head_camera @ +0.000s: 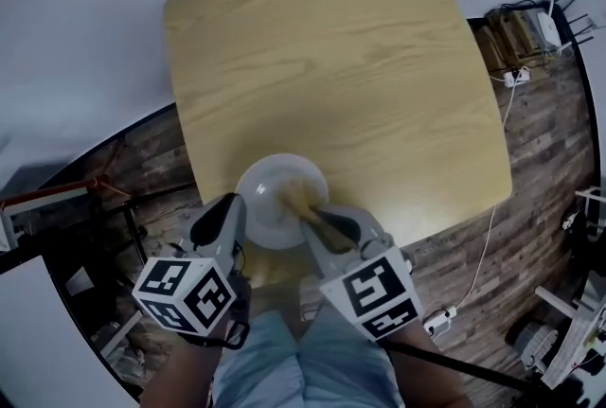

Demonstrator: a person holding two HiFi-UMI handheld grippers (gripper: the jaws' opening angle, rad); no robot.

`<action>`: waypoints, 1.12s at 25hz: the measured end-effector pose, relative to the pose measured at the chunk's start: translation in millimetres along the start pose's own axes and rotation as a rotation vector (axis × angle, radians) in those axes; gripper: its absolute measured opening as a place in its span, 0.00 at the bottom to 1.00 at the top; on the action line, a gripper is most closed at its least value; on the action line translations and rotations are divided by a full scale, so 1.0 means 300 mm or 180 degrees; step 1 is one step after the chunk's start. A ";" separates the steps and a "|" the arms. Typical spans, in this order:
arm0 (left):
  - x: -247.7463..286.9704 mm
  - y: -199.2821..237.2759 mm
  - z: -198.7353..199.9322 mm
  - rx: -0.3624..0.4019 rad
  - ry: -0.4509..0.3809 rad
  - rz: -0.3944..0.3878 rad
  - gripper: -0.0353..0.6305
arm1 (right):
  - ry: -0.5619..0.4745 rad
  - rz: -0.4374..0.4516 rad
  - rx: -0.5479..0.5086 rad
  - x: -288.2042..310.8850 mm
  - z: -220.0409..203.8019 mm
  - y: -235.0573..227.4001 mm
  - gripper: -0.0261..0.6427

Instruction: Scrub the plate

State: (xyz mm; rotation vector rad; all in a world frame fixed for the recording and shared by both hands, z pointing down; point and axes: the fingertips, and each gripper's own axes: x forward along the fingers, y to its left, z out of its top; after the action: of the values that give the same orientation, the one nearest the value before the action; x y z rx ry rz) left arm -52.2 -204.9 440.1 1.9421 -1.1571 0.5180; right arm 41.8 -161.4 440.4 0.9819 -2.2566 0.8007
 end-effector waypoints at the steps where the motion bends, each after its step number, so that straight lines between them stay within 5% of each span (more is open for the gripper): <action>1: 0.003 0.003 -0.001 -0.0021 0.0010 -0.0015 0.12 | 0.0021 -0.0027 -0.0008 0.014 0.006 -0.013 0.11; 10: 0.038 0.044 0.010 -0.0161 0.0088 -0.0117 0.12 | 0.0214 -0.0094 -0.0202 0.151 0.063 -0.047 0.11; 28: 0.057 0.099 0.016 -0.0022 0.0070 -0.0023 0.13 | 0.0535 0.0772 -0.0335 0.107 -0.089 0.275 0.11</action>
State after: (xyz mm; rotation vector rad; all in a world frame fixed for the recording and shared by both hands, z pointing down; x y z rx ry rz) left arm -69.7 -225.8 461.4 1.9294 -1.1363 0.5295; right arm -34.4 -111.3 455.3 0.5771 -2.2706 0.8229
